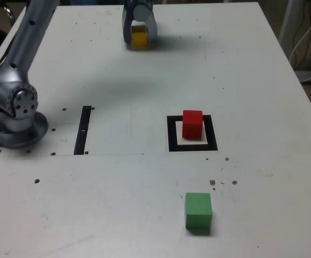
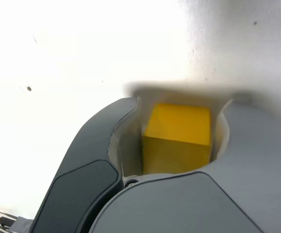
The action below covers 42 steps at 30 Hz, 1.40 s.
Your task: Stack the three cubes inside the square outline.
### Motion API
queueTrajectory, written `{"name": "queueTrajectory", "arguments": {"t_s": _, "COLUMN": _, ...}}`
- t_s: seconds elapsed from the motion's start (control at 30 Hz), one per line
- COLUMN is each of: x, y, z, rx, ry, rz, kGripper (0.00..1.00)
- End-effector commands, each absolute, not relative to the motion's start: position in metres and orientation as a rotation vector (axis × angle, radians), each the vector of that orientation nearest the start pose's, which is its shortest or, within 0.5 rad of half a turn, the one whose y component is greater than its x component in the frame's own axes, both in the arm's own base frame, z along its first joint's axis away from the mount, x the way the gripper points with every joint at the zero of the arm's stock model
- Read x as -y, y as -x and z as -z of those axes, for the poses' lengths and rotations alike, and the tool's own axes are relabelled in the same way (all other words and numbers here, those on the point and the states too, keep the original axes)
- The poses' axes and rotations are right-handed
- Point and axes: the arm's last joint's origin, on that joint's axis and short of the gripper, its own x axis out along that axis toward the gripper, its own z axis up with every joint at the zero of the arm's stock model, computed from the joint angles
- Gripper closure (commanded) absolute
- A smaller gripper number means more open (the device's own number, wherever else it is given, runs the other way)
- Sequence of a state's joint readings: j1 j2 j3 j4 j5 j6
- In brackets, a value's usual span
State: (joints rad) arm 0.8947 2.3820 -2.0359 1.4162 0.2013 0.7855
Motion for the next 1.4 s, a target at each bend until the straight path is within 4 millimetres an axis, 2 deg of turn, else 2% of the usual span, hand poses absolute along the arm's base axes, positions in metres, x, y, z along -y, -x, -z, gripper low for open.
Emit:
{"name": "queueTrajectory", "arguments": {"t_s": 0.0, "x": -0.357, "y": -0.279, "z": -0.214, "rx": -1.838, "ry": 0.072, "rz": -0.066, "kGripper": 0.70}}
{"name": "queueTrajectory", "arguments": {"t_s": 0.2, "x": -0.337, "y": -0.285, "z": -0.246, "rx": -1.794, "ry": 0.013, "rz": -0.075, "kGripper": 0.75}}
{"name": "queueTrajectory", "arguments": {"t_s": 0.37, "x": -0.308, "y": -0.291, "z": -0.271, "rx": -1.756, "ry": -0.030, "rz": -0.063, "kGripper": 0.76}}
{"name": "queueTrajectory", "arguments": {"t_s": 0.5, "x": -0.270, "y": -0.298, "z": -0.288, "rx": -1.744, "ry": -0.068, "rz": -0.053, "kGripper": 0.76}}
{"name": "queueTrajectory", "arguments": {"t_s": 0.67, "x": -0.206, "y": -0.312, "z": -0.307, "rx": -1.729, "ry": -0.141, "rz": -0.031, "kGripper": 0.76}}
{"name": "queueTrajectory", "arguments": {"t_s": 1.0, "x": -0.104, "y": -0.329, "z": -0.318, "rx": -1.717, "ry": -0.213, "rz": 0.028, "kGripper": 0.76}}
{"name": "queueTrajectory", "arguments": {"t_s": 1.2, "x": -0.054, "y": -0.337, "z": -0.317, "rx": -1.710, "ry": -0.234, "rz": 0.055, "kGripper": 0.76}}
{"name": "queueTrajectory", "arguments": {"t_s": 1.37, "x": -0.022, "y": -0.342, "z": -0.315, "rx": -1.706, "ry": -0.224, "rz": 0.063, "kGripper": 0.76}}
